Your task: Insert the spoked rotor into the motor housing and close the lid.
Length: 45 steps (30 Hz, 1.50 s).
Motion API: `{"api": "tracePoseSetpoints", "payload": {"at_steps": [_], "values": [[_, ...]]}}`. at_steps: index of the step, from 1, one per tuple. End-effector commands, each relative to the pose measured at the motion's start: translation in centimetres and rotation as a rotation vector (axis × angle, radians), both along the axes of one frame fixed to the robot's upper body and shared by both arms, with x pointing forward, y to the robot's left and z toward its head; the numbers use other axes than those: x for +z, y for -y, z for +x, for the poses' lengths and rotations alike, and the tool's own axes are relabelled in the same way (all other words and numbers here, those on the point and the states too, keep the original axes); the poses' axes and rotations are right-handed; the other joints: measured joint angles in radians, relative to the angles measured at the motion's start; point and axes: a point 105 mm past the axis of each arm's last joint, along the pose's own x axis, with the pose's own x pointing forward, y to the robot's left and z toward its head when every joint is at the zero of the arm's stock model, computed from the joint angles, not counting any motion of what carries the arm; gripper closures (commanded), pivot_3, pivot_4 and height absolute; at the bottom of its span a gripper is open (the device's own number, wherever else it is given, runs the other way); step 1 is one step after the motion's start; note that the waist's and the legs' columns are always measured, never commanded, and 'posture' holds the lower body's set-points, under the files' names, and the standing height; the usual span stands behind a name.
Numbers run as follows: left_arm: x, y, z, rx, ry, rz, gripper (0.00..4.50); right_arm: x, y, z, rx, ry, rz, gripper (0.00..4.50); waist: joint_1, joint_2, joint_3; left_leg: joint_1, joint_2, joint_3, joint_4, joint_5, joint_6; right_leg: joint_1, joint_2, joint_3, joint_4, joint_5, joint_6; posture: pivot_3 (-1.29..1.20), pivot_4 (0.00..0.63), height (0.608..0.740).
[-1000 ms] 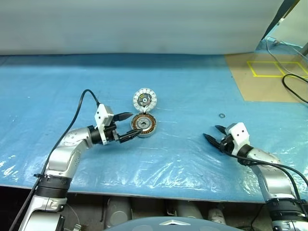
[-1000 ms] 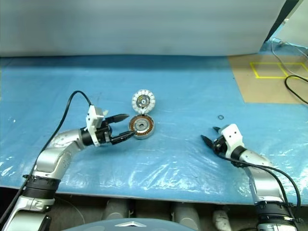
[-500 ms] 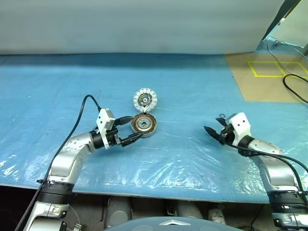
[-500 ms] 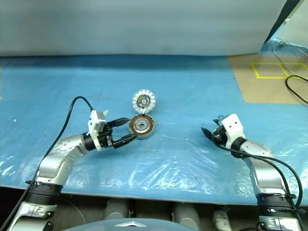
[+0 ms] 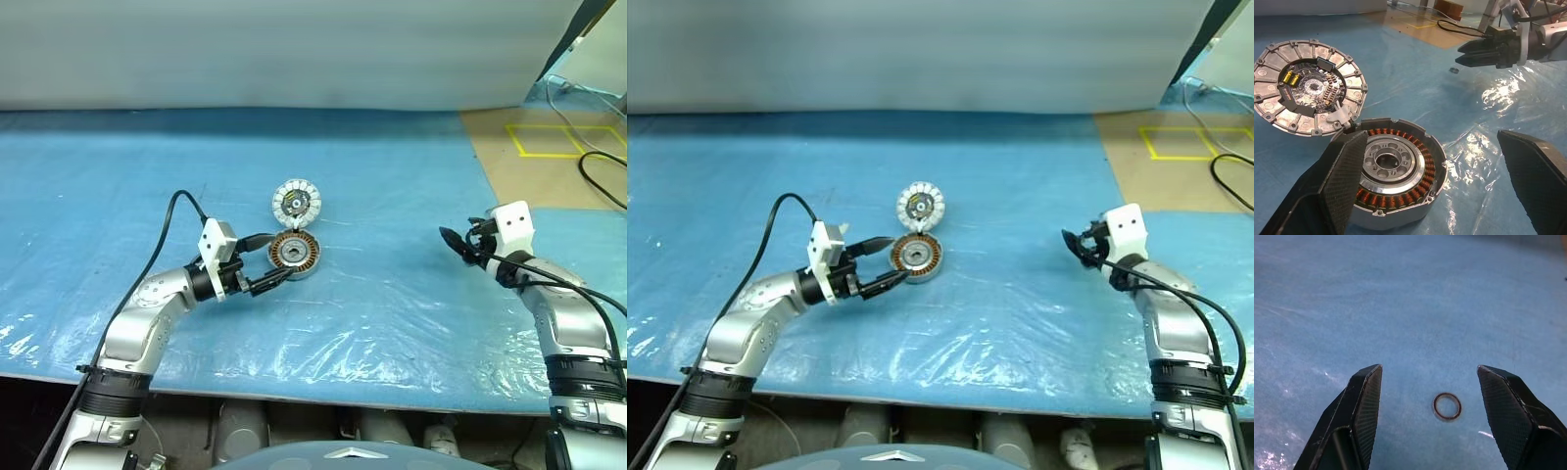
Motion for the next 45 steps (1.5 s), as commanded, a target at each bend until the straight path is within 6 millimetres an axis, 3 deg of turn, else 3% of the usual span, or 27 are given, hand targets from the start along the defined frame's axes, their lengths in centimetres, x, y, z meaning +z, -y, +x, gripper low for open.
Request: {"api": "tracePoseSetpoints", "payload": {"at_steps": [1,9,20,40,43,45], "values": [[0.6,0.2,-0.4,-0.01,0.033,-0.017,0.0,0.8,0.2,0.5,-0.024,0.031,0.027,1.25,0.0,0.0,0.0,0.0,0.0,0.0,0.0,0.0,0.0,0.0,0.0,0.0,0.0,0.0,0.0,0.0,0.15,0.74],[0.1,0.4,-0.8,-0.008,0.024,-0.019,0.0,-1.2,0.1,0.3,-0.022,-0.025,0.032,1.25,-0.003,0.0,0.0,0.0,0.0,0.0,0.001,0.0,0.0,0.0,0.0,0.0,0.0,0.0,0.0,0.0,0.15,0.74],[1.1,0.6,-0.4,-0.004,0.04,-0.011,0.0,-3.3,0.8,0.4,-0.096,-0.065,0.058,1.25,-0.003,0.0,0.0,0.001,0.0,0.0,0.001,0.0,0.0,0.001,0.0,0.0,0.001,0.0,0.0,0.0,0.15,0.74],[0.6,0.6,-0.5,-0.007,0.035,0.0,0.0,-5.5,0.9,0.5,-0.182,-0.107,0.112,1.25,-0.004,0.0,0.0,0.005,0.001,0.0,0.003,0.0,0.0,0.006,0.0,0.0,0.001,0.0,0.0,0.0,0.15,0.74],[0.8,0.7,-0.4,-0.008,0.038,-0.001,0.0,-5.7,1.2,0.3,-0.185,-0.113,0.105,1.87,-0.004,0.0,0.0,0.005,0.001,0.0,0.003,0.0,0.0,0.006,0.0,-0.001,0.001,0.0,0.0,0.0,0.15,0.74],[0.9,0.7,-0.4,-0.008,0.038,-0.001,0.0,-5.7,1.3,0.2,-0.186,-0.115,0.102,2.52,-0.003,0.0,0.0,0.005,0.001,0.0,0.003,-0.001,0.0,0.006,0.0,-0.001,0.0,0.0,0.0,0.0,0.15,0.74]]}}
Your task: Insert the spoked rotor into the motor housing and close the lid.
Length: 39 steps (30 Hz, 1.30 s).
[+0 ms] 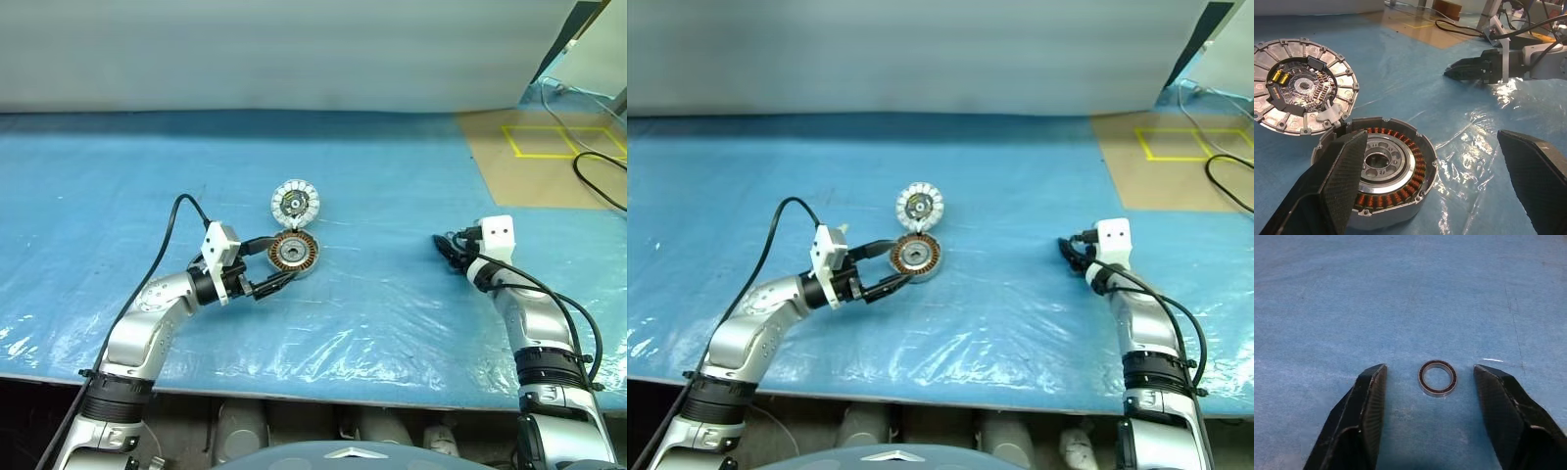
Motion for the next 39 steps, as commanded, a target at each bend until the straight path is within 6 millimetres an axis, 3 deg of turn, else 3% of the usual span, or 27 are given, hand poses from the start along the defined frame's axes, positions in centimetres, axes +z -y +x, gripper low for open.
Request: {"api": "tracePoseSetpoints", "payload": {"at_steps": [1,4,5,14,17,29,39], "values": [[1.1,0.3,0.0,-0.014,0.044,-0.003,0.0,-2.2,0.6,-1.0,-0.02,-0.085,0.013,2.78,0.0,0.0,0.0,0.0,0.0,0.0,0.0,0.0,0.0,0.0,0.0,0.0,0.0,0.0,0.0,0.0,0.15,0.74],[1.2,0.3,0.0,-0.016,0.044,-0.002,0.0,-2.3,0.6,-1.1,-0.021,-0.088,0.012,3.78,0.0,0.0,0.0,0.0,0.0,0.0,0.0,0.0,0.0,0.0,0.0,0.0,0.0,0.0,0.0,0.0,0.15,0.74],[1.2,0.3,0.1,-0.016,0.044,-0.002,0.0,-2.3,0.5,-1.1,-0.018,-0.09,0.011,3.91,0.0,0.0,0.0,0.0,0.0,0.0,0.0,0.0,0.0,0.0,0.0,0.0,0.0,0.0,0.0,0.0,0.15,0.74],[1.0,0.1,0.1,-0.018,0.044,0.0,0.0,-2.0,-0.9,-1.2,0.062,-0.081,-0.011,3.91,0.0,0.0,0.0,0.0,0.0,0.0,-0.001,0.0,0.0,0.0,0.0,0.0,-0.001,0.0,0.0,0.0,0.15,0.74],[1.0,0.0,0.0,-0.017,0.046,0.002,0.0,-0.7,-2.9,-1.5,0.182,-0.042,-0.048,3.91,0.0,0.0,0.0,0.0,0.0,0.0,-0.001,0.0,0.0,-0.001,0.0,0.0,-0.001,0.0,0.0,0.0,0.15,0.74],[1.7,-0.8,-0.4,-0.03,0.057,0.006,0.0,8.3,-13.2,-2.6,0.695,0.107,0.025,3.91,-0.01,0.002,0.001,-0.009,0.0,-0.001,-0.002,0.001,0.0,-0.011,0.0,0.0,0.0,0.0,0.0,0.0,0.15,0.74],[1.1,-2.7,-0.7,0.039,0.06,0.024,0.0,9.8,-20.0,-2.2,1.025,0.066,0.075,3.91,-0.007,0.002,0.001,-0.012,0.0,-0.001,-0.001,0.002,-0.003,-0.012,0.001,0.0,0.0,0.0,0.0,0.0,0.15,0.74]]}}
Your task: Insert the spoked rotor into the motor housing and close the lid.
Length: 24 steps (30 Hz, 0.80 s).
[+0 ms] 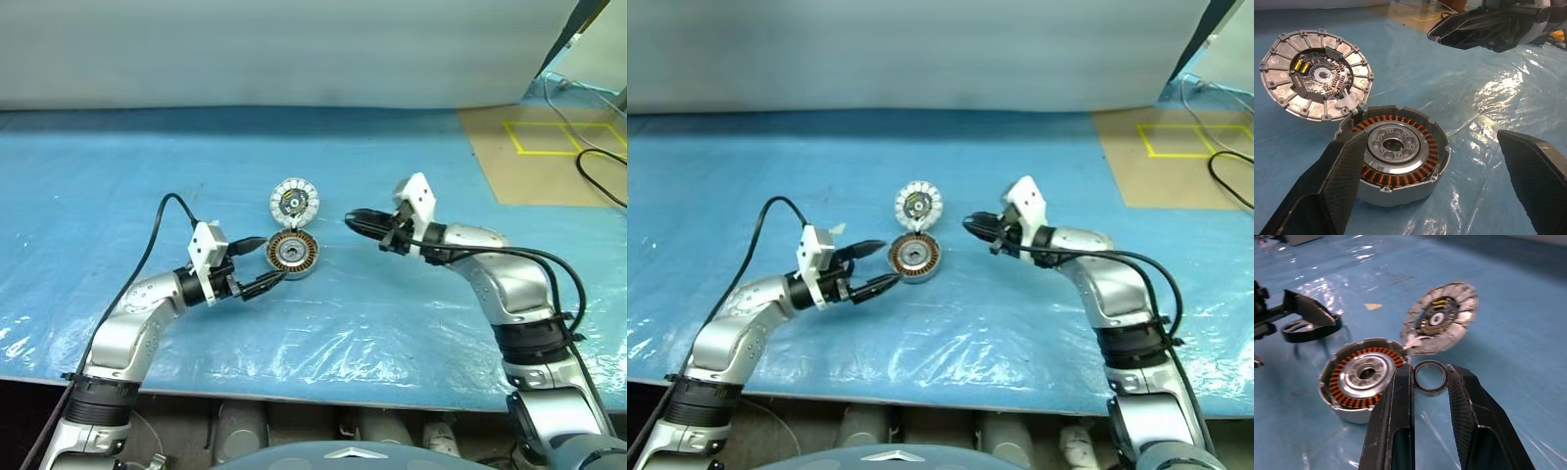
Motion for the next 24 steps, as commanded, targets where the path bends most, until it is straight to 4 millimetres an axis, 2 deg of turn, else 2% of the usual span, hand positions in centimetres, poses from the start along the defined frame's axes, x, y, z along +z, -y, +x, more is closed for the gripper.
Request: {"api": "tracePoseSetpoints", "payload": {"at_steps": [1,7,14,24], "values": [[0.9,-1.0,-0.4,0.023,0.054,0.001,0.0,1.3,-2.3,-0.4,0.139,0.013,0.014,3.91,-0.001,0.0,0.0,0.0,0.0,0.0,0.0,0.0,0.0,0.0,0.0,0.0,0.0,0.0,0.0,0.0,0.15,0.74],[0.3,-2.0,-0.6,0.053,0.056,0.011,0.0,0.5,-5.6,-0.7,0.296,-0.008,-0.018,3.91,-0.001,0.0,0.0,-0.002,0.001,0.0,0.002,0.0,0.0,-0.001,0.0,-0.001,0.002,0.0,0.0,0.0,0.15,0.74],[0.1,-1.8,-0.9,0.064,0.066,0.007,0.0,-1.1,-7.7,-0.4,0.362,-0.019,-0.043,3.91,0.001,0.0,0.0,-0.002,0.001,0.0,0.006,0.0,0.0,-0.001,0.0,-0.001,0.006,0.0,0.0,0.0,0.15,0.74],[-0.2,-1.7,-1.0,0.076,0.067,0.006,0.0,-2.8,-8.4,0.9,0.345,-0.011,-0.084,3.91,-0.001,0.0,0.0,-0.003,0.002,0.0,0.01,0.0,0.0,-0.003,0.0,-0.001,0.012,0.0,-0.001,0.0,0.15,0.74]]}}
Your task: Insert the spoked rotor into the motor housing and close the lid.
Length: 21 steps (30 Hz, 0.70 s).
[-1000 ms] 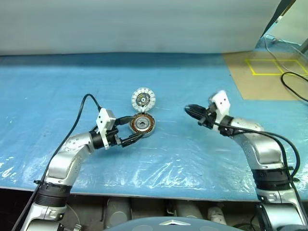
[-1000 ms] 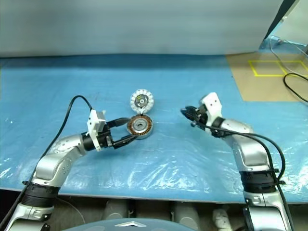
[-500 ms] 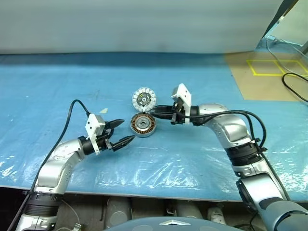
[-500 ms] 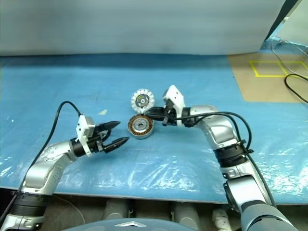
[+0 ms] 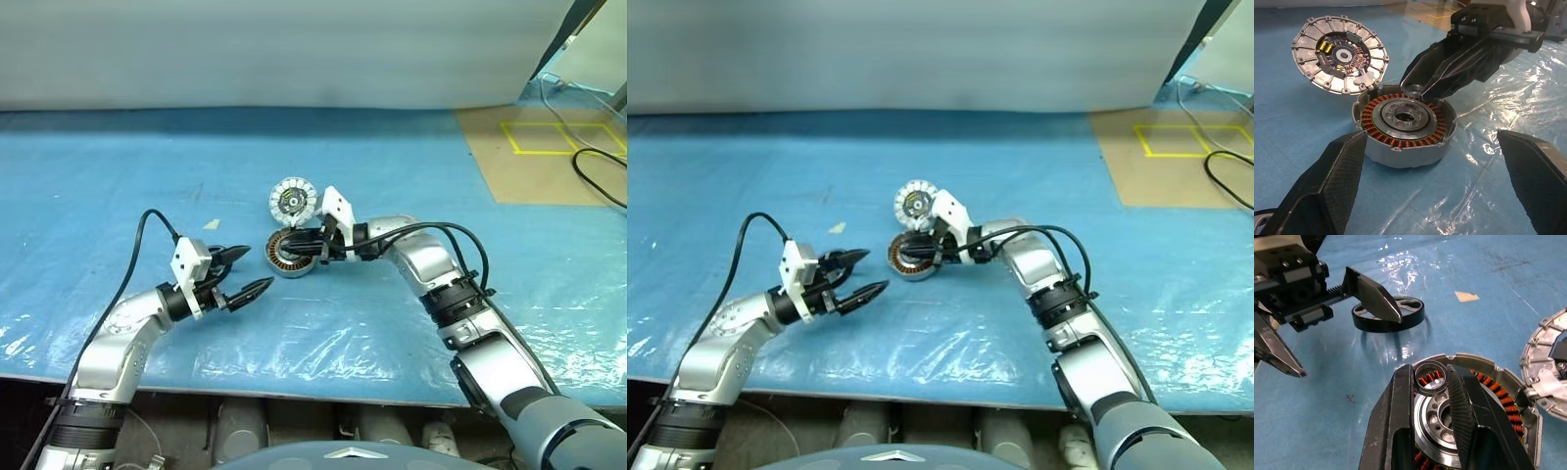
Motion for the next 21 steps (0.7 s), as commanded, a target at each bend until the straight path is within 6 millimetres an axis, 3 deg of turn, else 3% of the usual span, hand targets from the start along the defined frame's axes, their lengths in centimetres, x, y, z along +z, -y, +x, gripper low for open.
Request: {"api": "tracePoseSetpoints", "payload": {"at_steps": [1,7,21], "values": [[0.9,0.2,-0.1,-0.002,0.049,0.002,0.0,0.7,-0.6,0.3,0.02,0.049,0.005,3.91,0.0,0.0,0.0,0.0,0.0,0.0,0.0,0.0,0.0,0.0,0.0,0.0,0.0,0.0,0.0,0.0,0.15,0.74],[0.9,0.3,0.0,-0.003,0.053,0.002,0.0,-0.4,0.0,1.1,-0.021,0.023,-0.017,3.91,0.0,0.0,0.0,0.0,0.0,0.0,0.001,0.0,0.0,0.0,0.0,0.0,0.001,0.0,0.0,0.0,0.15,0.74],[0.8,0.7,0.1,-0.01,0.053,-0.001,0.0,0.4,0.1,1.5,-0.044,0.057,0.008,3.91,0.0,0.0,0.0,0.0,0.001,0.0,0.002,0.0,0.0,0.0,0.0,0.0,0.002,0.0,0.0,0.0,0.15,0.74]]}}
